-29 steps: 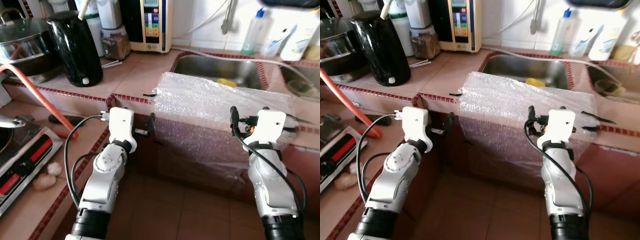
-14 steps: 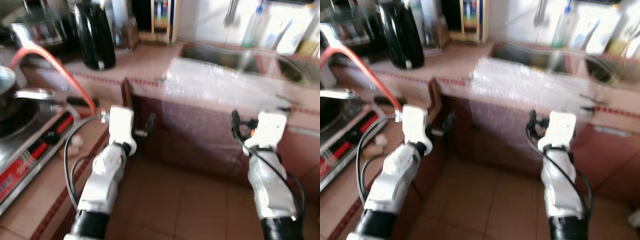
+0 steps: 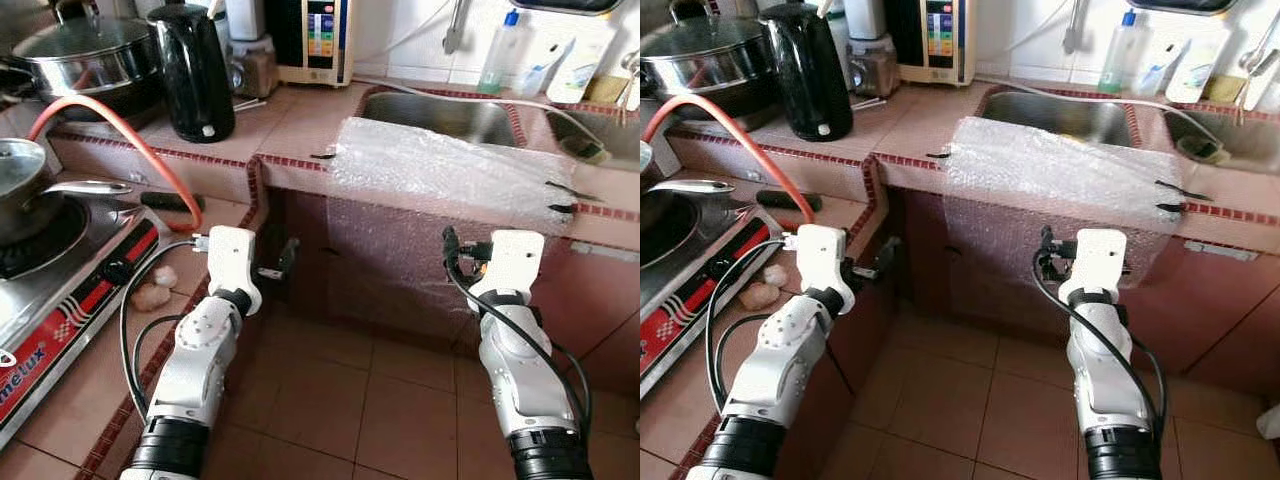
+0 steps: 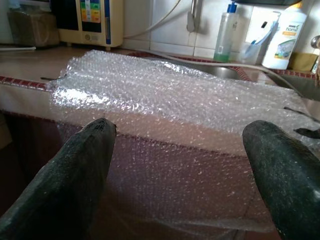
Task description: Kitchen organization
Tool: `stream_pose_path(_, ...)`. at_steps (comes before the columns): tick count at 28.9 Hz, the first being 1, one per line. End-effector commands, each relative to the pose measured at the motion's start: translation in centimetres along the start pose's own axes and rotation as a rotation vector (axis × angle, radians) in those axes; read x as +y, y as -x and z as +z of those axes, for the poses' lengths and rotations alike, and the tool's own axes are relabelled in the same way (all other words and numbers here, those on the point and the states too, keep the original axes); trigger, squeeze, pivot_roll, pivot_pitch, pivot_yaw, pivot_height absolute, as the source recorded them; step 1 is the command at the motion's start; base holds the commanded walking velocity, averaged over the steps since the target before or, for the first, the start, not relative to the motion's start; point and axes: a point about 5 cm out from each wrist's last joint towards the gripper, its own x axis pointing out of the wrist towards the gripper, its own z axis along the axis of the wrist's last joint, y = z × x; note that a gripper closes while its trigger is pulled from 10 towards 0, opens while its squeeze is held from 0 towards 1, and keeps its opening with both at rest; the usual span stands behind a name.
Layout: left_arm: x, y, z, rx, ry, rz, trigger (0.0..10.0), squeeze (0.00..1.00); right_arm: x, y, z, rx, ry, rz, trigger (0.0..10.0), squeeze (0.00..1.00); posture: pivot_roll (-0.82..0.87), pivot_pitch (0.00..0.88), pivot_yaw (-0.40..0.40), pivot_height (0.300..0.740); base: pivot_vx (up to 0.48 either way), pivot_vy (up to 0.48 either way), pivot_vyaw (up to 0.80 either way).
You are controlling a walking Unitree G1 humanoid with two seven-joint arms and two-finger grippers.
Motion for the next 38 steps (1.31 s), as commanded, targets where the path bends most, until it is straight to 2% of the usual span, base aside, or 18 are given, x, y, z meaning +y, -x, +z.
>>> stream_pose_path(1, 0.2, 0.0, -0.6, 0.021, 0.021, -0.002, 10.0, 0.00, 0.0, 0.1, -0.5, 0.025, 0.001, -0.009, 10.0, 0.00, -0.03, 0.000, 0.014, 0.740, 0.000, 0.000, 0.00)
stream_pose_path(9, 0.7, 0.4, -3.4, 0.114, 0.045, -0.011, 10.0, 0.00, -0.3, 0.3, -1.9, 0.084, -0.006, -0.022, 10.0, 0.00, -0.04, 0.000, 0.010, 0.740, 0.000, -0.293, -0.75)
stream_pose_path(14, 0.9, 0.7, -4.7, 0.157, 0.037, -0.009, 10.0, 0.00, -0.6, 0.4, -2.6, 0.115, -0.023, -0.033, 10.0, 0.00, -0.04, 0.000, 0.009, 0.740, 0.000, -0.301, 0.00)
stream_pose_path(20, 1.2, 0.6, -5.4, 0.177, 0.036, -0.012, 10.0, 0.00, -0.4, 0.4, -2.8, 0.123, -0.026, -0.028, 10.0, 0.00, -0.04, 0.000, 0.008, 0.740, 0.000, -0.299, -0.48)
stream_pose_path(38, 0.9, 0.0, -5.7, 0.178, 0.023, -0.036, 10.0, 0.00, -0.6, 0.4, -3.1, 0.128, -0.017, -0.033, 10.0, 0.00, -0.05, 0.000, 0.011, 0.740, 0.000, -0.266, -0.68)
